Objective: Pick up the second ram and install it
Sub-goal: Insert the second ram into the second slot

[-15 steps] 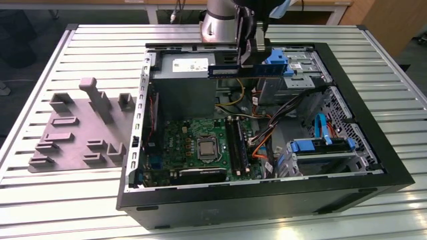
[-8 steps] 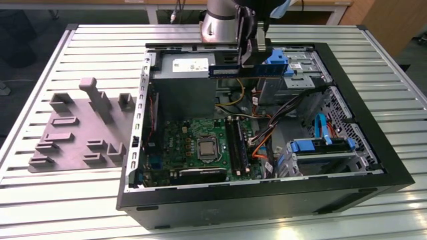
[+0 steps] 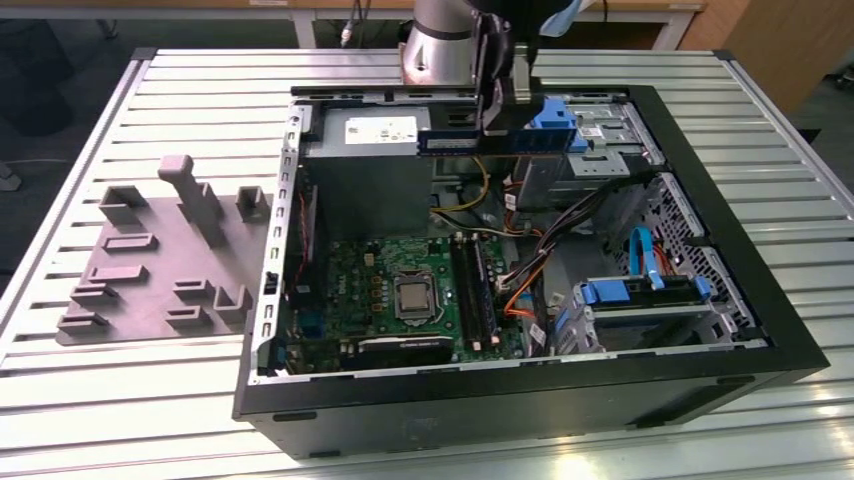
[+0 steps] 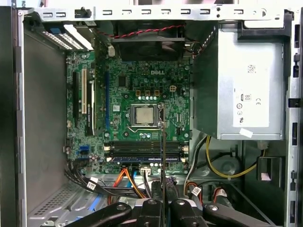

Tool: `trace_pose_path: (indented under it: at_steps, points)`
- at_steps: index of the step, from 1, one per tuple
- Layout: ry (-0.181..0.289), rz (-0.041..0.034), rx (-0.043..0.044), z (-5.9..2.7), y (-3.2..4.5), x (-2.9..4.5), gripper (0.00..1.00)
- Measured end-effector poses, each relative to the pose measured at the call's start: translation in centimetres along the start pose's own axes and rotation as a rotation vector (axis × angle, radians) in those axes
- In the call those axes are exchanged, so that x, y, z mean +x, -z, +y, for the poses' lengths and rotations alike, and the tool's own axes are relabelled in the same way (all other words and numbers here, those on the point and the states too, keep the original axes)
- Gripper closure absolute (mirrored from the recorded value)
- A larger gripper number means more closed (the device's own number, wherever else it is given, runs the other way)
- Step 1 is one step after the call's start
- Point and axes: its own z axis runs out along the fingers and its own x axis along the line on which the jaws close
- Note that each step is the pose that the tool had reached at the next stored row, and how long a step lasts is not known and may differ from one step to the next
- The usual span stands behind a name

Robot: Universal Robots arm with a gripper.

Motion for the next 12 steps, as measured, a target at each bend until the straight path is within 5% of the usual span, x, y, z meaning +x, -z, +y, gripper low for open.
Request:
trace_pose_path:
  at_steps: [12]
  points:
    - [-0.197,0.0054,-0.0035,0.01,-0.31,-0.01,0.86]
